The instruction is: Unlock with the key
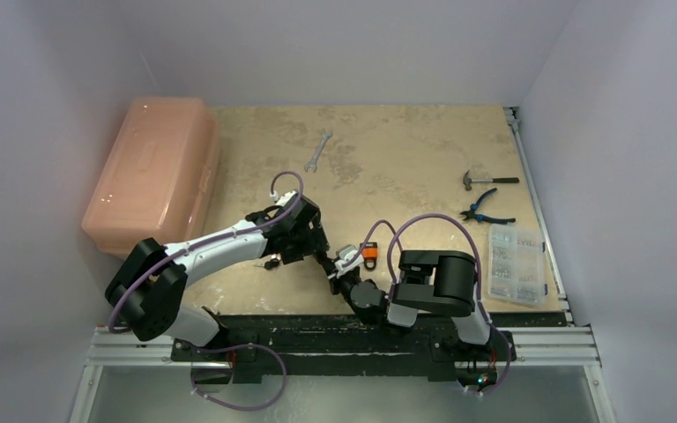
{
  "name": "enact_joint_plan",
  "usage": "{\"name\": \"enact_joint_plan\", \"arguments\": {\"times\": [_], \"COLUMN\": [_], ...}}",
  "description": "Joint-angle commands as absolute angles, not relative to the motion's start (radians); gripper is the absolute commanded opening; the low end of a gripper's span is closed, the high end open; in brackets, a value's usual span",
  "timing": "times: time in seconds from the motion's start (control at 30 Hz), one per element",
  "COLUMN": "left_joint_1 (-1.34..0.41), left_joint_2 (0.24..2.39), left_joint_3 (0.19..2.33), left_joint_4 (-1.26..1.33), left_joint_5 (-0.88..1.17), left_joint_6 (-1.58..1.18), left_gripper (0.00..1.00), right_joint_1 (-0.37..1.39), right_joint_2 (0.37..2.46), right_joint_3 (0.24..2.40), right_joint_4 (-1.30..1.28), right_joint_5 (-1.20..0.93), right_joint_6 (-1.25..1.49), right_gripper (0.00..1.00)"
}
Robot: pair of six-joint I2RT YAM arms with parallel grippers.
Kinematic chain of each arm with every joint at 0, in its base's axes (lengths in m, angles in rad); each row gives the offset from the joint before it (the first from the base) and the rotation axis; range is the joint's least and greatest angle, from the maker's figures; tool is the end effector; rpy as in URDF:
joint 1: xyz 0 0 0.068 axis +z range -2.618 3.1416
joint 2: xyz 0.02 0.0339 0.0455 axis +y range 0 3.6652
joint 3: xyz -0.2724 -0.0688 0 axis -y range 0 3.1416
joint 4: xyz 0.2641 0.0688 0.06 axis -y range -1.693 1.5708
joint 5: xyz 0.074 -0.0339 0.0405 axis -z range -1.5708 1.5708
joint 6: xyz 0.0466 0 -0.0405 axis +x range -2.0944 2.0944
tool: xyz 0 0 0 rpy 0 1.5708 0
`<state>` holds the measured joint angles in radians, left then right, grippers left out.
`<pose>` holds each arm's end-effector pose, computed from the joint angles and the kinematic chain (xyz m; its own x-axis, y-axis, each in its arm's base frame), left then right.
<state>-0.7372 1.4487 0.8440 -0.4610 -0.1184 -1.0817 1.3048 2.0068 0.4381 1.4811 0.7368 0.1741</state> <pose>0.2231 -0.1952 0.1778 -0.8563 -0.4065 -0.3186 -0.2782 0.8828 -0.3786 0.1100 0.2848 0.0869 -0.1160 0.0625 -0.9913 -0.5265 0.8424 0.1147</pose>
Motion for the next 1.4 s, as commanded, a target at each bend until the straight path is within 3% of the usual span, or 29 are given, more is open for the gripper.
{"name": "enact_joint_plan", "arguments": {"times": [0.0,0.13,0.4,0.57,0.7,0.73,1.37], "left_joint_1": [-0.736,-0.737,-0.747,-0.762,-0.774,-0.776,-0.838], "left_joint_2": [1.451,1.488,1.540,1.560,1.571,1.570,1.369], "left_joint_3": [0.882,0.897,0.910,0.914,0.904,0.898,0.878], "left_joint_4": [-0.476,-0.465,-0.452,-0.442,-0.431,-0.425,-0.414], "left_joint_5": [-0.201,-0.220,-0.224,-0.223,-0.215,-0.211,-0.169], "left_joint_6": [-1.125,-1.123,-1.120,-1.120,-1.124,-1.125,-1.175], "left_gripper": [0.70,0.68,0.55,0.31,0.02,0.00,0.00], "right_joint_1": [1.325,1.334,1.336,1.336,1.336,1.336,1.337], "right_joint_2": [2.014,2.026,2.033,2.034,2.030,2.027,1.777], "right_joint_3": [0.463,0.471,0.469,0.466,0.467,0.469,0.457], "right_joint_4": [1.598,1.602,1.615,1.626,1.630,1.629,1.571], "right_joint_5": [0.774,0.783,0.790,0.793,0.792,0.793,0.846], "right_joint_6": [0.131,0.119,0.114,0.112,0.111,0.108,-0.059], "right_gripper": [0.00,0.00,0.00,0.00,0.00,0.00,0.00]}}
